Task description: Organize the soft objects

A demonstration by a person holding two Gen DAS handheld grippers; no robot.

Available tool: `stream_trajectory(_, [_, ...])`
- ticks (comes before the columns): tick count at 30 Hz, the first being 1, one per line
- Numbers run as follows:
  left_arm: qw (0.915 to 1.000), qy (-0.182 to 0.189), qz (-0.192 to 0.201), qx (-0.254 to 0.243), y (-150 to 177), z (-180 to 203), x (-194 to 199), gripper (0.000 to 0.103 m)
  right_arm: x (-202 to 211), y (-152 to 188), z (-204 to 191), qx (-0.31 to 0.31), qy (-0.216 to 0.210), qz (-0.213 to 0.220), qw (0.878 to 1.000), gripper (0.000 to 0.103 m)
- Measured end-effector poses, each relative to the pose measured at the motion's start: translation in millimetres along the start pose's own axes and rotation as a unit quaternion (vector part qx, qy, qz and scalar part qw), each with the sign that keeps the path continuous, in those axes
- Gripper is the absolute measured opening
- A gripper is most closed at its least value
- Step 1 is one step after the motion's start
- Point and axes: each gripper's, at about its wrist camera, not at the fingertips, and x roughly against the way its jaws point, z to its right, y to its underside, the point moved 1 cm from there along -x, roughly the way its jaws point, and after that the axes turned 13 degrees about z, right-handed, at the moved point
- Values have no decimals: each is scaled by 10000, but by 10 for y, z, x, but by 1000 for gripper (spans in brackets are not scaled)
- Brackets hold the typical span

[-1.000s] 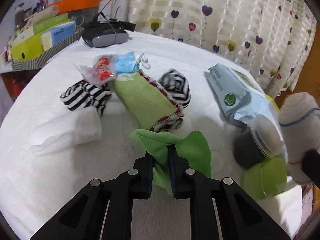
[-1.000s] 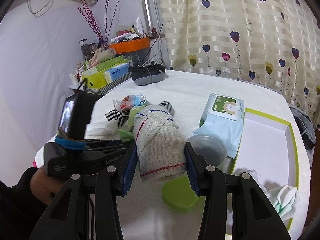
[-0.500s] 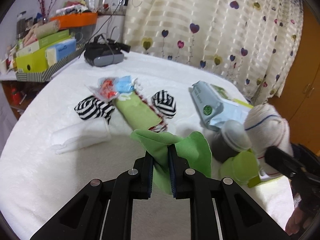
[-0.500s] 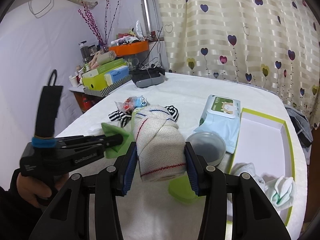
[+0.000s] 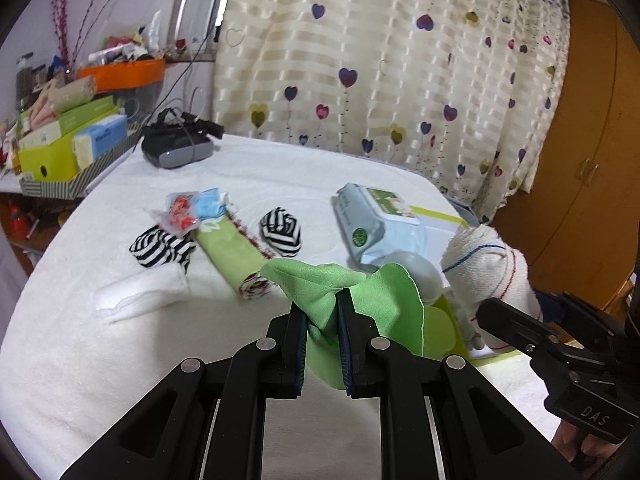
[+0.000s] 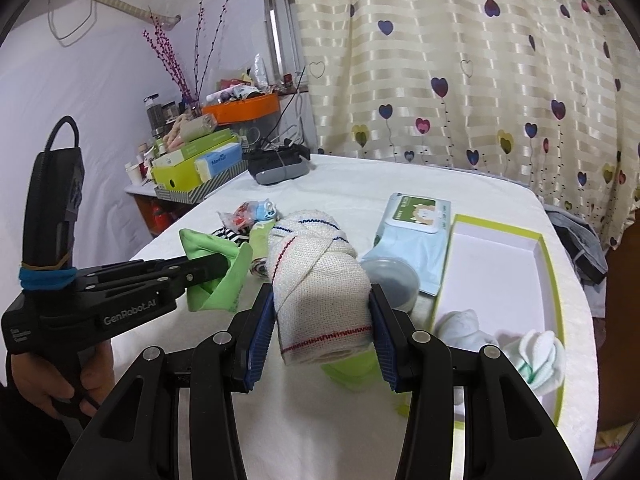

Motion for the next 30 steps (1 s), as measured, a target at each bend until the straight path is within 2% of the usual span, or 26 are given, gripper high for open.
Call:
stream_trajectory(11, [9997, 151, 17, -170, -18, 260, 38, 13, 158, -2, 153, -128, 126, 131, 9998, 46])
stream_trajectory(30, [9976, 494, -128, -461, 20, 738, -119, 13, 295, 78, 533, -411, 394, 191, 9982, 46])
